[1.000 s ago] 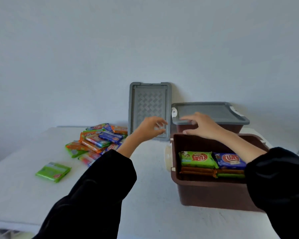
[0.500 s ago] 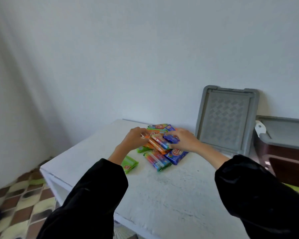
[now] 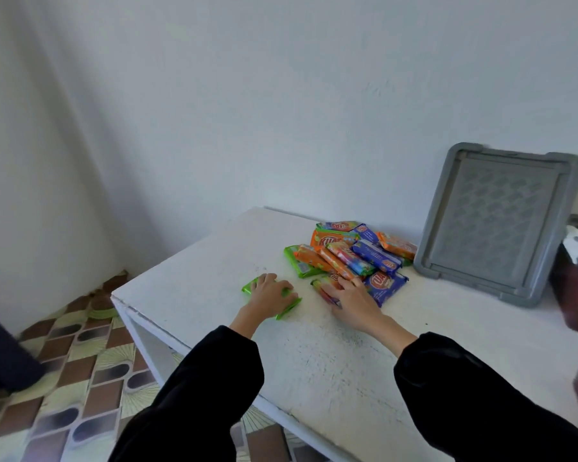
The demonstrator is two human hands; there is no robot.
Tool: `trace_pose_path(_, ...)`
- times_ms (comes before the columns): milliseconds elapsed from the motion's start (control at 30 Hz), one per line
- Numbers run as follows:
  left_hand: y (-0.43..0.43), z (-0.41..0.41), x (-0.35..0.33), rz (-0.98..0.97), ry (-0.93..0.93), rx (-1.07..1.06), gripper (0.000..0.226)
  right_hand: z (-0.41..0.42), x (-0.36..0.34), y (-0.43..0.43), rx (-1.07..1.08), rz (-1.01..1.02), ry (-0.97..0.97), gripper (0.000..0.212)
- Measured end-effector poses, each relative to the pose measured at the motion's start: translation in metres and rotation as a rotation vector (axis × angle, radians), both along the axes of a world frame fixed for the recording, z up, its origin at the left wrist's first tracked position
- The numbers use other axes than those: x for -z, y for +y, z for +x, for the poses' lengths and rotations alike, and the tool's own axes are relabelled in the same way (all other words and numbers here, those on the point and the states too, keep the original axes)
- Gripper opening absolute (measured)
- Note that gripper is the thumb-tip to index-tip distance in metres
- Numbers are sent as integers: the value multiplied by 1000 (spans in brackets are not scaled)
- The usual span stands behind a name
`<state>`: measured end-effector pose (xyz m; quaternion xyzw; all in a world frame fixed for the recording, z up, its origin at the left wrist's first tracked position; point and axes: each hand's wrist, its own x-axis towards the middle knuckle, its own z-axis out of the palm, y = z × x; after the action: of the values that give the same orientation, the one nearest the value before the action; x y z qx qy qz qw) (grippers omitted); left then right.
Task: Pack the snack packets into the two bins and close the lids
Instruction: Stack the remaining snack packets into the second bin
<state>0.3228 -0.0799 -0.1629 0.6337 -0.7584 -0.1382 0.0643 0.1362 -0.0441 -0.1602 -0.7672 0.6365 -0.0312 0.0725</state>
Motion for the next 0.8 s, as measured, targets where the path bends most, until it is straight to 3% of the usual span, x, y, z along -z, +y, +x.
trace_pose_path(133, 7, 5, -7, -68, 62, 53, 40, -5, 2, 12, -62, -13, -17, 50)
trace_pose_path(300, 23, 23, -22, -30, 189, 196, 28, -27, -4, 31, -170, 43, -211, 48)
trace_pose_path(400, 27, 27, -23, -156, 278, 155, 22, -28, -15, 31, -152, 99, -247, 44)
trace_pose_path(467, 31, 23, -20, -164, 200, 68, 39, -21, -17, 29, -104, 127, -194, 53)
trace_pose_path(600, 40, 15, -11, 76, 2, -144, 80, -7, -10, 26, -16, 144, -115, 64)
trace_pose_path(800, 52, 7, -4, 7, -5, -281, 67, 1, -8, 31, 29, 66, -153, 56)
